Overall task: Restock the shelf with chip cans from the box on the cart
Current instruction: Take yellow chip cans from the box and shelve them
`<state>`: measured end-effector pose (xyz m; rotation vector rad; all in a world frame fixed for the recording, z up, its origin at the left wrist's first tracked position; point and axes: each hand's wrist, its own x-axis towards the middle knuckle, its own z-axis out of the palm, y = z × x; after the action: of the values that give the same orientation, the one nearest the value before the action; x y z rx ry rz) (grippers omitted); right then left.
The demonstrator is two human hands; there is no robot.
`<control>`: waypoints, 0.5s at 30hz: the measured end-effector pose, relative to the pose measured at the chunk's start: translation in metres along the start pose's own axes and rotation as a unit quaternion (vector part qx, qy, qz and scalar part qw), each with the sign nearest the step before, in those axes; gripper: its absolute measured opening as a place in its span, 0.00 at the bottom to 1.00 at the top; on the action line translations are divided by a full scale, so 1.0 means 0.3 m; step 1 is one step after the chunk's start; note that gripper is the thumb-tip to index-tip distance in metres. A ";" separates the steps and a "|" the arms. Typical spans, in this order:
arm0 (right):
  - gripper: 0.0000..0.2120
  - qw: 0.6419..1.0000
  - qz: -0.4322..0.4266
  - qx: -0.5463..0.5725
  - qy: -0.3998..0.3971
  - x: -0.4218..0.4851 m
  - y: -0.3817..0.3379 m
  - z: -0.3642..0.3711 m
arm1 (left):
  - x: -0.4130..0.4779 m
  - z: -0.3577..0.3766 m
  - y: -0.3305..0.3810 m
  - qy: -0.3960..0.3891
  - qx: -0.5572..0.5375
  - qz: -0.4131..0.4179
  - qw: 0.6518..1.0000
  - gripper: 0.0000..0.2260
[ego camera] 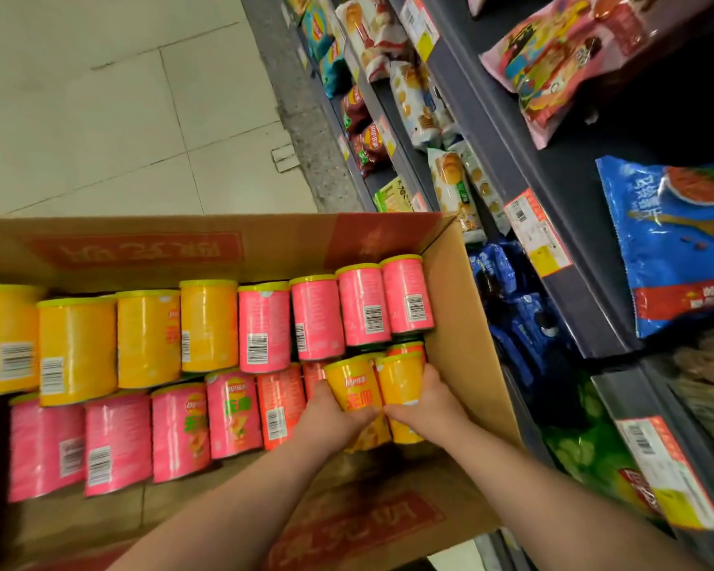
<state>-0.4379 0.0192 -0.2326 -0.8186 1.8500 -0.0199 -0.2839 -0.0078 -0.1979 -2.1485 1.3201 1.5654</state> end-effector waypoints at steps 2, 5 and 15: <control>0.46 1.000 -0.003 0.018 -0.005 -0.005 -0.003 -0.002 | -0.005 0.002 -0.003 0.004 -0.015 -0.005 1.000 0.31; 0.46 0.999 -0.003 0.048 -0.010 -0.032 -0.006 -0.010 | -0.021 -0.005 -0.003 0.005 -0.033 -0.015 0.999 0.29; 0.38 0.987 -0.018 0.157 0.011 -0.206 -0.072 -0.051 | -0.152 -0.114 0.013 -0.017 -0.111 0.065 0.992 0.30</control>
<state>-0.4269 0.0306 -0.1673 -0.6320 1.7934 -0.3361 -0.2659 -0.0053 -0.1436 -2.1883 1.3575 1.8716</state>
